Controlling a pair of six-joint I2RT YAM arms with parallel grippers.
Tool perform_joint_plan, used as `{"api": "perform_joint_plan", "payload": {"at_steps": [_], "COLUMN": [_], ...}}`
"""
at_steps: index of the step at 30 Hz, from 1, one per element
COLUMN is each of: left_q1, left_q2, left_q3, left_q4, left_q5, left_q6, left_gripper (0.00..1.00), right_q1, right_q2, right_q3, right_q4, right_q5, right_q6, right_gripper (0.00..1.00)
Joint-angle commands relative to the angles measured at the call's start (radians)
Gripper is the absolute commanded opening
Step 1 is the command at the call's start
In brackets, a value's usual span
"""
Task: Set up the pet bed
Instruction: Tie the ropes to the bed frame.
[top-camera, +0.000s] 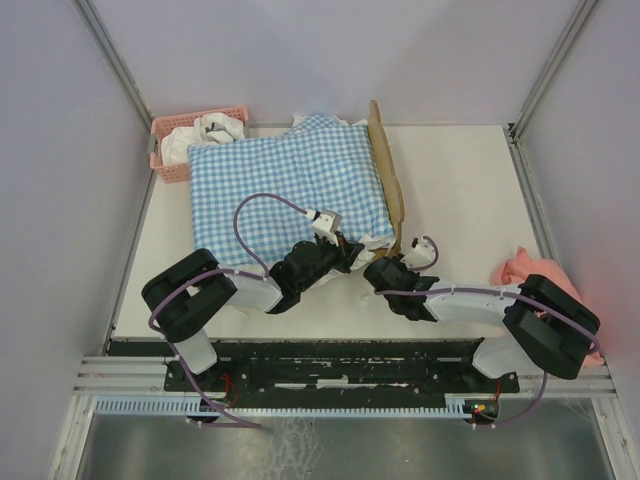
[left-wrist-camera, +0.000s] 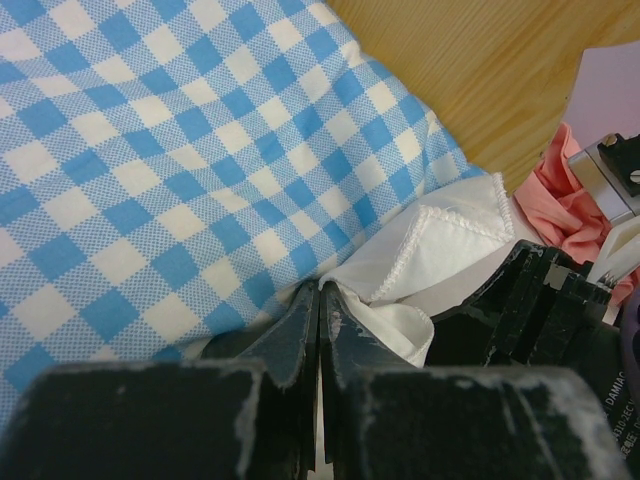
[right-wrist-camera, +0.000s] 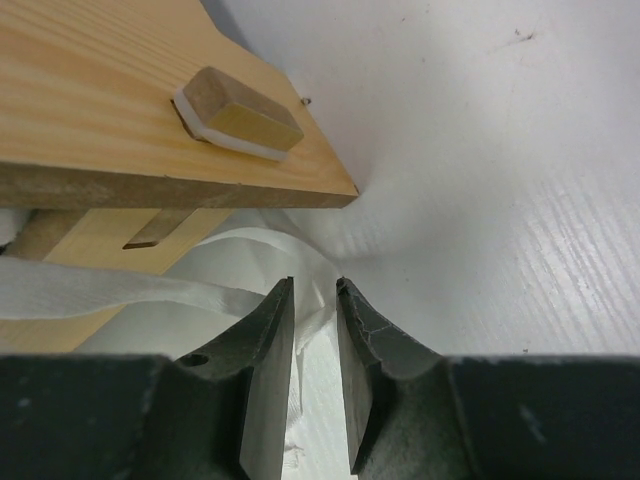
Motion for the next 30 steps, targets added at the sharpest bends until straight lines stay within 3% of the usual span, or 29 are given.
{"api": "perform_joint_plan", "payload": {"at_steps": [1,13,18,20,27,30], "left_q1": [-0.007,-0.007,-0.007,-0.007,-0.006,-0.006], "left_q2": [0.03,0.035,0.029,0.027,0.013,-0.004], "left_q3": [-0.02,-0.019,-0.02,-0.022,-0.031,-0.037], "left_q4": [-0.03,-0.016,-0.023,-0.026,-0.033,-0.044], "left_q5": [0.022,0.028,0.025,0.027,0.033,0.033], "left_q6": [-0.036,-0.047,-0.045,-0.045,-0.04,-0.035], "left_gripper": [0.03,0.03,0.03,0.03,0.03,0.08], "right_q1": [-0.003,-0.003,-0.003,-0.003,-0.003,-0.003], "right_q2": [0.017,0.083,0.081,0.033,-0.232,-0.306], "right_q3": [0.001,0.017,0.024,0.015,-0.058,-0.076], "right_q4": [0.035,-0.044,-0.094,-0.117,-0.068,-0.06], "right_q5": [-0.002,-0.003,0.007,0.032,0.084,0.067], "right_q6": [0.02,0.068,0.051,0.022,-0.22,-0.285], "right_gripper": [0.31,0.29,0.07,0.02,0.02,0.02]}}
